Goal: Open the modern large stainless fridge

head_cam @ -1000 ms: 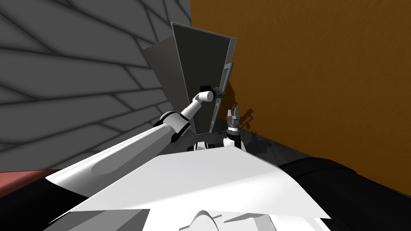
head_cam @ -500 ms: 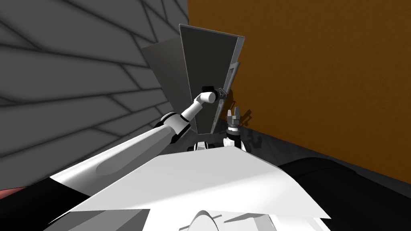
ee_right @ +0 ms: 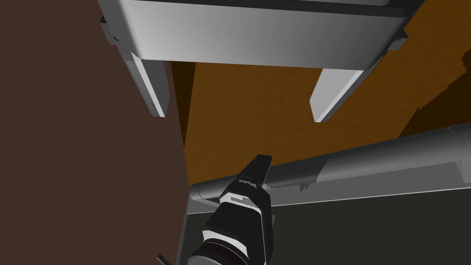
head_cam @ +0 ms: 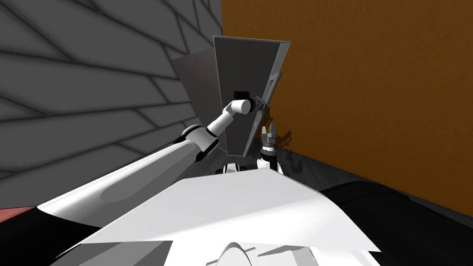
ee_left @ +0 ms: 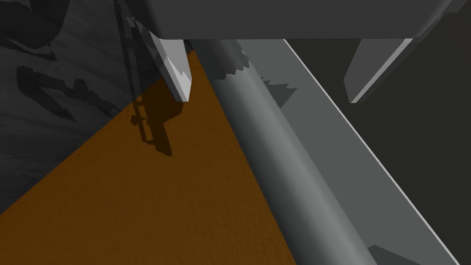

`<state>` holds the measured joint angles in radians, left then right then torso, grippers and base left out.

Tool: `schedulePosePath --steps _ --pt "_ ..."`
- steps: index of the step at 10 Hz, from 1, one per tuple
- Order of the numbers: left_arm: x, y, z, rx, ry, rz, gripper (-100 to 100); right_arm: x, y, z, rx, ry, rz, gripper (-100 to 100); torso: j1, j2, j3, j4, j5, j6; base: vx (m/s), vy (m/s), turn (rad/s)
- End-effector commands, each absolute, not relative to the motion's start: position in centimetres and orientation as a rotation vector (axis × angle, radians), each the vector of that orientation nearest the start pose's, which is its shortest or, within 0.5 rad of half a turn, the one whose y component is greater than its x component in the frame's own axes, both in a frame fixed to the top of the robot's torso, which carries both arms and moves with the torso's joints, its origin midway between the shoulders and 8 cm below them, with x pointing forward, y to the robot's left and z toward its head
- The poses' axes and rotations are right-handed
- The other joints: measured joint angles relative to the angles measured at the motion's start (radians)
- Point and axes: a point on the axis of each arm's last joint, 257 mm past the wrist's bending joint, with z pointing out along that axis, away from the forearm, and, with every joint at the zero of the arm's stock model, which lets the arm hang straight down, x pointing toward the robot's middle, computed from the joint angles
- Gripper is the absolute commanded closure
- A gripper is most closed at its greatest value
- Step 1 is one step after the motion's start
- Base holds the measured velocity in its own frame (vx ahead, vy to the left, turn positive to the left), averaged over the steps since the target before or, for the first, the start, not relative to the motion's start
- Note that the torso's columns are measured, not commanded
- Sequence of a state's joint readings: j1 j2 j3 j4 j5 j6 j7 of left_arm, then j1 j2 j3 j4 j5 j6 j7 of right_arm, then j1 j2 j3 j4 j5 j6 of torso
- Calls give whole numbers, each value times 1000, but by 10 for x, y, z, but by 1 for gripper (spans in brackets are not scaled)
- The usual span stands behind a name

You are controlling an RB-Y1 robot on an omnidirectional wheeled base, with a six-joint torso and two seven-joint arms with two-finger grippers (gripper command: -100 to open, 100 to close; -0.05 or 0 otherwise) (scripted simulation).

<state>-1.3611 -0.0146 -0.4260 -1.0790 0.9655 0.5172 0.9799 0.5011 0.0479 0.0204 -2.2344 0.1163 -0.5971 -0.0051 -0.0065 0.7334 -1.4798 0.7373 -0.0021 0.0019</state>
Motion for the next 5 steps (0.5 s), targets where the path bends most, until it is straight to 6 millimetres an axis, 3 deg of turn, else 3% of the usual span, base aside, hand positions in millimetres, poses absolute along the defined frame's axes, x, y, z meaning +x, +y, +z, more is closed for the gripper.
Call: schedulePosePath --steps 1,2,5 --pt "516 -286 144 -1876 1793 -2508 -100 339 -260 21 580 610 1269 0 4 0 1 0 1 -1 3 -23 17" --pt "516 -286 145 -1877 1795 -2508 0 339 -260 22 580 610 1269 0 8 3 2 0 3 -2 1 -8 -5" --pt "516 -286 144 -1877 1795 -2507 0 339 -260 21 580 610 1269 0 7 6 4 1 2 -2 0 0 0"
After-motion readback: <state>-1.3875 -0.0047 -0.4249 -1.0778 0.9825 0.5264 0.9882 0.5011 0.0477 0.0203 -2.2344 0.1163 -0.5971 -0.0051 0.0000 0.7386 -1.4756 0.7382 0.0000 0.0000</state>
